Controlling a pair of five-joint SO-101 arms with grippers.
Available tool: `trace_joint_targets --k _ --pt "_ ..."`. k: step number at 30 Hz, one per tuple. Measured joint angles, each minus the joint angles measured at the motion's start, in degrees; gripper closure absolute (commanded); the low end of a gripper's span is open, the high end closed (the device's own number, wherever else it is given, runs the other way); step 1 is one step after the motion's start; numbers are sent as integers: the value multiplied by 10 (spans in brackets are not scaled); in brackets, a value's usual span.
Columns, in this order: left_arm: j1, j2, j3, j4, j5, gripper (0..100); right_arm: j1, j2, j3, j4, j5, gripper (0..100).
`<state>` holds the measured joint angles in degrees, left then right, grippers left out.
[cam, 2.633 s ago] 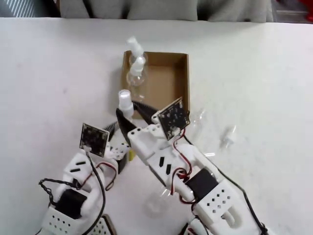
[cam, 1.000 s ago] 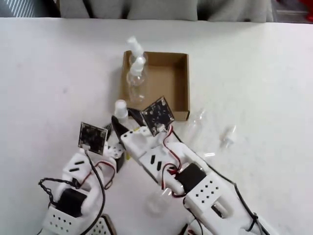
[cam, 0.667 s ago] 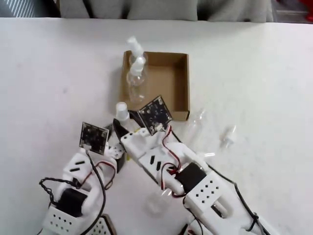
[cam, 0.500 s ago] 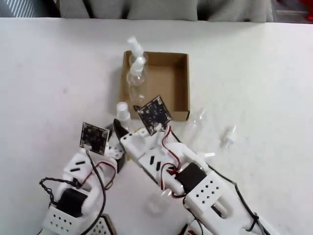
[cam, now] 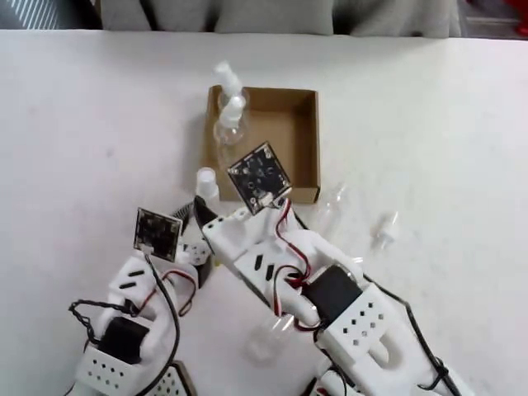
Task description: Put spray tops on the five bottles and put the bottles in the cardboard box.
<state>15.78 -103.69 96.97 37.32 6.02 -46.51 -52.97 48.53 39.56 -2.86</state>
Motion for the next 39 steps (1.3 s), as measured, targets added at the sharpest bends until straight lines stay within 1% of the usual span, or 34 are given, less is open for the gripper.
trace_joint_targets --k 6,10,13,15,18,21,24,28,34,39 --pt "0 0 0 0 0 980 18 -24 -35 60 -25 793" --pt "0 0 0 0 0 979 33 -80 -37 105 -27 793" --pt "0 0 0 0 0 979 62 -127 -37 158 -28 793" --pt "0 0 0 -14 0 979 88 -154 -37 199 -28 794" --pt "0 0 2 -56 0 979 136 -196 -12 247 -28 794" --pt "0 0 2 -103 0 978 178 -218 55 255 -28 794" --pt "0 0 2 -165 0 978 230 -252 131 236 -29 793" --pt "0 0 2 -245 0 977 301 -297 229 162 -29 793" --pt "0 0 2 -337 0 977 342 -367 410 20 -29 793" --pt "0 0 2 -383 0 977 381 -449 471 -6 -30 793"
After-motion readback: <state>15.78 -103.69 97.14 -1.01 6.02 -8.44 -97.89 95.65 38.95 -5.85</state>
